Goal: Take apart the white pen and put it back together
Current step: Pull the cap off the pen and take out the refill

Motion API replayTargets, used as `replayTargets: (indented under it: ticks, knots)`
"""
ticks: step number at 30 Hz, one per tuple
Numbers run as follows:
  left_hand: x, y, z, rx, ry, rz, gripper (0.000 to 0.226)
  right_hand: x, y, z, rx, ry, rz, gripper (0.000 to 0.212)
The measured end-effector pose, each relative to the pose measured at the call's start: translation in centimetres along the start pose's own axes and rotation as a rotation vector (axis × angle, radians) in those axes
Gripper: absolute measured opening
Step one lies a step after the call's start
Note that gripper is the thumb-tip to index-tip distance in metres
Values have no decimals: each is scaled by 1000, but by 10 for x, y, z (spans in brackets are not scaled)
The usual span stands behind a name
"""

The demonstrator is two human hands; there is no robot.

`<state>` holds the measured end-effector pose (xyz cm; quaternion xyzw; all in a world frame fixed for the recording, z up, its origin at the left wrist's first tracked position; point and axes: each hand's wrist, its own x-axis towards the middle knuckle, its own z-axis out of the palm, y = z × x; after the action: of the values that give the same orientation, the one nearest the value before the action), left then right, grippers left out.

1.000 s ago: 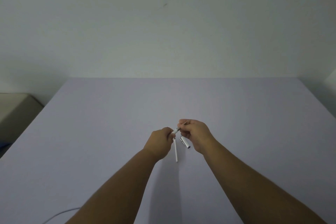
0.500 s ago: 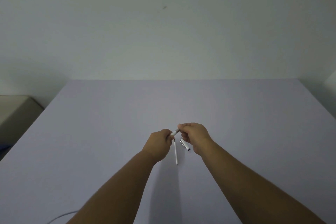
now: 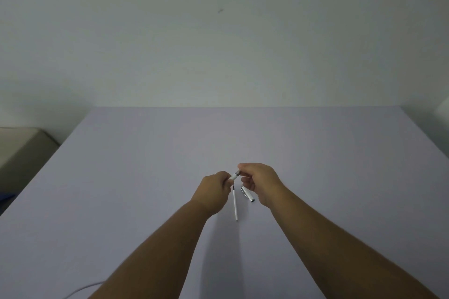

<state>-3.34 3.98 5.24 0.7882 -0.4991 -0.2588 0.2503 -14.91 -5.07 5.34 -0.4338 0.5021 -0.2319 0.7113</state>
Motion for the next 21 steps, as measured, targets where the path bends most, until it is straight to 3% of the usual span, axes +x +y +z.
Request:
replayTargets:
  ticks: [7,21]
  knots:
    - [1,-1,3,-45,-5,-24,24,3,-5,-3,65,67,-106,15]
    - [-4,0,5,-386,-137,-121,21,11,-9,-2,-17,113,-180,14]
